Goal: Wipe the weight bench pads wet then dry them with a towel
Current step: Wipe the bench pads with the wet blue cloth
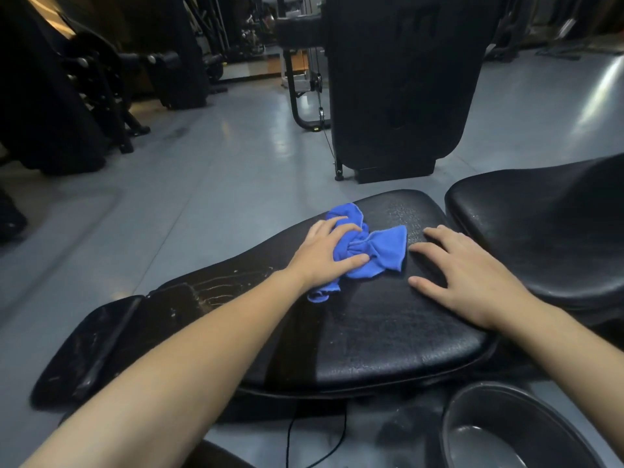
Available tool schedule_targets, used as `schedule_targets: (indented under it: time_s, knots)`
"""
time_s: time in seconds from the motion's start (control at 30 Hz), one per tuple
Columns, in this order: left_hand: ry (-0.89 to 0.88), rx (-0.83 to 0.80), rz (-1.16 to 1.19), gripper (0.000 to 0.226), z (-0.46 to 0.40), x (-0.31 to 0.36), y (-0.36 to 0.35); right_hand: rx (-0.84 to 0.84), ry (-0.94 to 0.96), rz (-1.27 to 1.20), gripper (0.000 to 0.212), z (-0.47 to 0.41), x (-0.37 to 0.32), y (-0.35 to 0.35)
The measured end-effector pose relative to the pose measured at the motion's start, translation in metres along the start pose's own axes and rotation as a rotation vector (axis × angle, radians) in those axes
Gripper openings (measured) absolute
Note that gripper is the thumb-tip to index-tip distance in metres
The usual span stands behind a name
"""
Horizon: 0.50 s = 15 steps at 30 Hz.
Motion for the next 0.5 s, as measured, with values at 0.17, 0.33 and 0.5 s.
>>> schedule_targets:
  time_s: [0.17, 0.33, 0.5]
  knots:
    - [-0.174, -0.023, -0.027, 0.061, 0.084, 0.019, 0.005, -0.011, -0.016, 0.014, 0.069, 0.002, -0.001, 0.001]
    - [-0.27, -0.062, -0.114, 0.059, 0.147, 0.032, 0.014, -0.034, -0.04, 0.028, 0.077, 0.001, 0.0, 0.0]
    - [-0.222, -0.086, -0.105, 0.065, 0.151, 0.03, 0.015, -0.07, -0.053, 0.073, 0.09, 0.001, -0.006, -0.002]
Point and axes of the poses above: each hand's wrist, its own z-axis away from the middle knuckle, its own y-axis out of the back of the hand, x = y × z, the point moved 4 cm from there along -z, towards the middle knuckle, and after that the axes turned 4 degrees about x, right-handed, at the moved point
